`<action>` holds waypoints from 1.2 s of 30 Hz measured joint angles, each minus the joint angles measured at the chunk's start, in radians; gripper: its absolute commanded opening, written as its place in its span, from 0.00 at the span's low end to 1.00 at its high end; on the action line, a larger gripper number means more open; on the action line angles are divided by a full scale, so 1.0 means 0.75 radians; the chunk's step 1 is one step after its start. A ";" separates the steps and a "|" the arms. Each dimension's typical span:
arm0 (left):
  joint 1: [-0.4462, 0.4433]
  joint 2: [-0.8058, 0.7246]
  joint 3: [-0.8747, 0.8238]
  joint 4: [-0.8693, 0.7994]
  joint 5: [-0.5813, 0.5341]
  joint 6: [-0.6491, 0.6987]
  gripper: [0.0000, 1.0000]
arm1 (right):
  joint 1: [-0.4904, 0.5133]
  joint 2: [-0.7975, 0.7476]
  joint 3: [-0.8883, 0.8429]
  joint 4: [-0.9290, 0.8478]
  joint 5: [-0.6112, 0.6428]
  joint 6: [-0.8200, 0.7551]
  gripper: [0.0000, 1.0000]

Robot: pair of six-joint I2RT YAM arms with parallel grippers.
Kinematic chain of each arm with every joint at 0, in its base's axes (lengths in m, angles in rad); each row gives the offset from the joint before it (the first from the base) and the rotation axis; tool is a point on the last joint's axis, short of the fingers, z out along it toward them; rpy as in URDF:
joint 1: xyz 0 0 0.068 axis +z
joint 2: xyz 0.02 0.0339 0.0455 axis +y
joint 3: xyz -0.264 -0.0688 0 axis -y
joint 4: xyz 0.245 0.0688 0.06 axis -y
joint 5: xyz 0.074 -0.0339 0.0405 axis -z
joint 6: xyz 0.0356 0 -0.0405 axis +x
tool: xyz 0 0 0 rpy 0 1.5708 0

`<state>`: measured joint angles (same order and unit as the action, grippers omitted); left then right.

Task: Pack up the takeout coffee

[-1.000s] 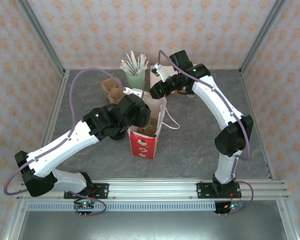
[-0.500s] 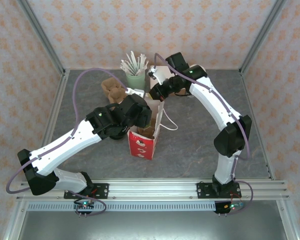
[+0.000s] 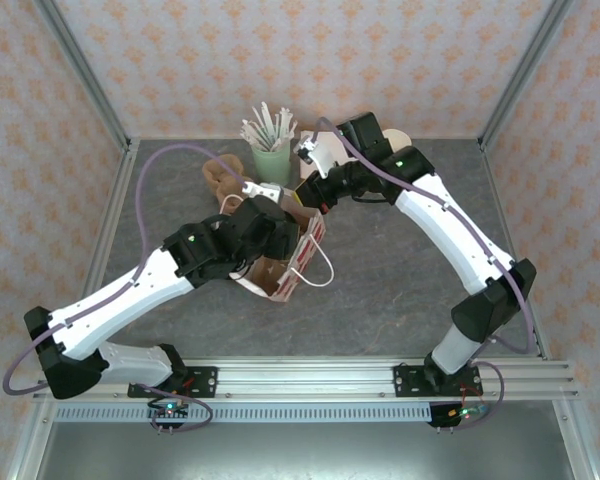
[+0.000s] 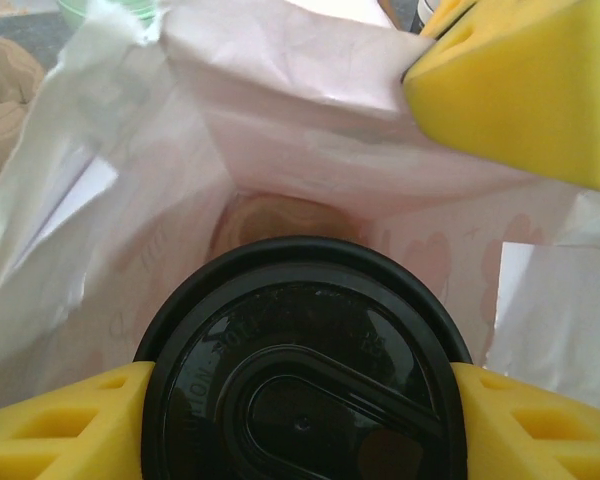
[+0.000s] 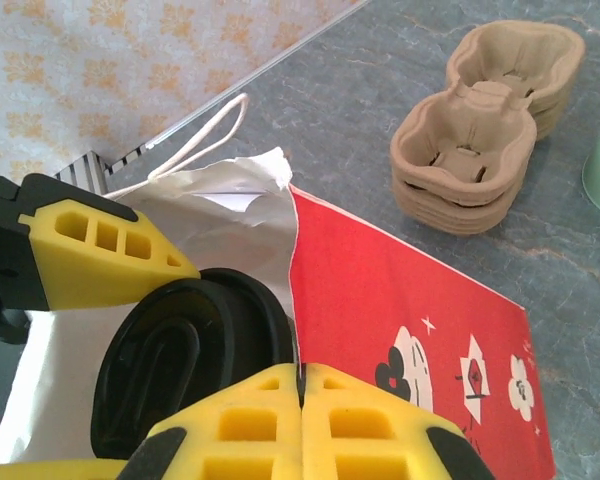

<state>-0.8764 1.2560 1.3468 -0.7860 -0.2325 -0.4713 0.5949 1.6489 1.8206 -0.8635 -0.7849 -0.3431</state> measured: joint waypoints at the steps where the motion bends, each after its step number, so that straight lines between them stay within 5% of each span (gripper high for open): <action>1: 0.000 -0.009 -0.007 0.007 -0.001 0.001 0.62 | 0.000 -0.001 -0.006 0.007 -0.001 0.004 0.00; 21: 0.000 0.016 -0.147 0.142 -0.020 0.011 0.62 | 0.000 -0.012 -0.222 0.115 0.004 0.088 0.00; 28: 0.000 0.020 -0.178 0.142 -0.019 0.011 0.63 | -0.017 -0.041 -0.280 0.156 0.040 0.179 0.43; 36: 0.000 0.022 -0.186 0.142 -0.020 0.011 0.63 | -0.070 -0.041 -0.116 0.080 0.079 0.401 0.53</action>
<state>-0.8764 1.2724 1.2076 -0.6796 -0.2474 -0.4633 0.5426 1.6184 1.7336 -0.8032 -0.7258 -0.0425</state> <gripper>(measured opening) 0.650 0.522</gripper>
